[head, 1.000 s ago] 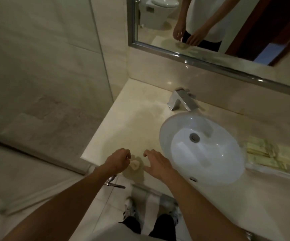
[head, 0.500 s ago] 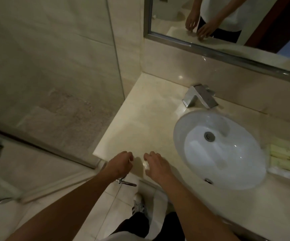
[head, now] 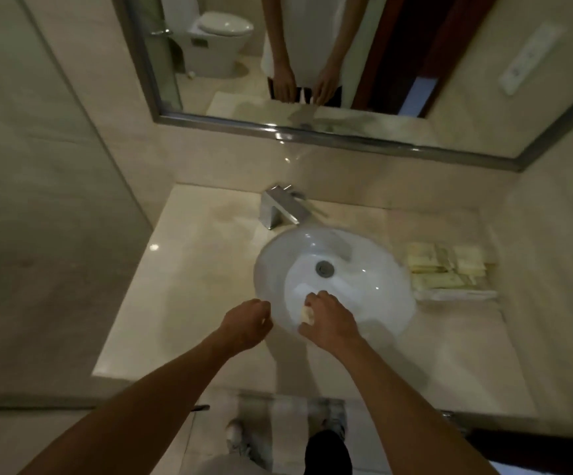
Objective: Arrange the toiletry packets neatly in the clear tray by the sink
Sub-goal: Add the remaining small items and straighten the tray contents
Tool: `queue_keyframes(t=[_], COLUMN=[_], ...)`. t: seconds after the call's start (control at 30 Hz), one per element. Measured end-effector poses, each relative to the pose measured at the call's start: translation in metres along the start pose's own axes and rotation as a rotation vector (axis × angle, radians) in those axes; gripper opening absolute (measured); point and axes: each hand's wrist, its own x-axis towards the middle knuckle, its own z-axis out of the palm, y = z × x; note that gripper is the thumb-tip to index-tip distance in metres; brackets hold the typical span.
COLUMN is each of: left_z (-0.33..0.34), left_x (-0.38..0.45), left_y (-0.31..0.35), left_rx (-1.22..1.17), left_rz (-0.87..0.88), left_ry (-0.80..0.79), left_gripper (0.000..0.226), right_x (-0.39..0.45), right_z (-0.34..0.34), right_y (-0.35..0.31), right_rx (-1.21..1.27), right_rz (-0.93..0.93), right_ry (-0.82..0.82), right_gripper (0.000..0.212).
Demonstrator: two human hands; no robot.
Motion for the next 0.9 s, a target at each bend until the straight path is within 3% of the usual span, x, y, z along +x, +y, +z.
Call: queue_keyframes(t=[0.23, 0.6, 0.7, 0.8, 0.9], left_z=[-0.006, 0.032, 0.04, 0.054, 0.067], left_x=[0.067, 0.152, 0.167, 0.179, 0.191], left_y=[0.109, 0.268, 0.296, 0.309, 0.31], left_rx=[0.026, 0.003, -0.008, -0.009, -0.043], left_rz=[0.134, 0.152, 0.153, 0.151, 0.157], left_ry=[0.009, -0.08, -0.066, -0.049, -0.028], left_gripper=[0.024, 0.021, 0.021, 0.019, 0.017], right_x=[-0.022, -0.024, -0.019, -0.011, -0.002], right_z=[-0.066, -0.121, -0.129, -0.132, -0.132], right_y=[0.108, 0.284, 0.32, 0.346, 0.365], right_rx=[0.077, 0.156, 0.223, 0.24, 0.254], right_rz=[0.214, 0.365, 0.472, 0.57, 0.606], right_ry=[0.106, 0.116, 0.146, 0.237, 0.26], right_gripper=[0.043, 0.049, 0.056, 0.037, 0.037])
